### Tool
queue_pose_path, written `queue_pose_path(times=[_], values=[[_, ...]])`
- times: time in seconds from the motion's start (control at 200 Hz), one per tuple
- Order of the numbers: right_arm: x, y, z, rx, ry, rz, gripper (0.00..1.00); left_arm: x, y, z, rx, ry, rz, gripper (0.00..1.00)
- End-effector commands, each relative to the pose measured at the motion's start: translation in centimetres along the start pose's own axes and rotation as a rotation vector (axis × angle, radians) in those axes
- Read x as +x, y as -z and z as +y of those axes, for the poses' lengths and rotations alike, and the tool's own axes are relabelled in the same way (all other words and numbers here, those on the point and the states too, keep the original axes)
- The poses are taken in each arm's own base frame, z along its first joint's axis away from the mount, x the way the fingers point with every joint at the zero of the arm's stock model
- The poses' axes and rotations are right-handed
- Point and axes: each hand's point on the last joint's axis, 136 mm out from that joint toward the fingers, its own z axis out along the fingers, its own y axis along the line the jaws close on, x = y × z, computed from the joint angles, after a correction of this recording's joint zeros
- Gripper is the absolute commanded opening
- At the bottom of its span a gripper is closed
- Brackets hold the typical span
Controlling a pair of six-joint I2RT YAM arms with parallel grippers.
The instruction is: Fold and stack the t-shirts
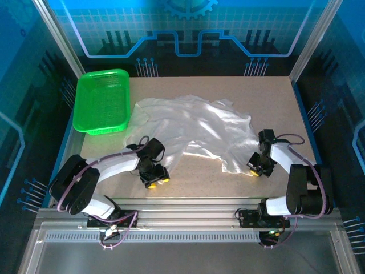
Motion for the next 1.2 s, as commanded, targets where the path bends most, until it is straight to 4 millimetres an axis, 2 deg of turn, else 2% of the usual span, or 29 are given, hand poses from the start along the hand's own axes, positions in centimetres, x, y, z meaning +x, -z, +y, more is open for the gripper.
queue_pose_path(times=[0.0,0.145,0.275,0.535,0.675,0.71,0.795,0.9,1.051,1.071,1.191], values=[[-1.3,-0.9,3.8,-0.156,0.052,-0.046,0.07,-0.8,-0.9,-0.9,-0.013,-0.05,-0.014,0.55],[-1.2,-0.7,4.2,-0.164,0.065,-0.051,0.07,-1.7,-1.3,-2.2,-0.03,-0.089,-0.021,0.53],[-1.2,-0.6,4.4,-0.171,0.076,-0.055,0.07,-2.2,-2.3,-2.3,-0.089,-0.132,-0.014,0.48],[-1.0,-0.6,4.7,-0.185,0.09,-0.054,0.06,-4.2,-3.9,-3.8,-0.169,-0.214,-0.02,0.19],[-1.1,-0.2,4.8,-0.195,0.111,-0.062,0.04,-4.6,-2.9,-4.3,-0.172,-0.246,-0.044,0.0],[-1.1,0.1,4.8,-0.199,0.116,-0.066,0.04,-4.6,-2.4,-4.2,-0.18,-0.253,-0.055,0.0],[-1.4,1.3,5.2,-0.225,0.129,-0.082,0.01,-4.7,-0.2,-4.2,-0.186,-0.276,-0.097,0.0],[-2.3,4.6,6.1,-0.29,0.133,-0.129,0.0,-5.2,4.5,-5.2,-0.15,-0.297,-0.198,0.0],[-4.5,12.1,7.4,-0.434,0.126,-0.276,0.0,-7.2,14.0,-7.2,-0.04,-0.302,-0.412,0.0],[-5.2,14.0,7.9,-0.466,0.13,-0.316,0.0,-7.5,15.3,-7.5,-0.024,-0.3,-0.442,0.0],[-6.7,20.7,8.5,-0.586,0.13,-0.445,0.0,-8.8,22.4,-8.5,0.062,-0.301,-0.6,0.0]])
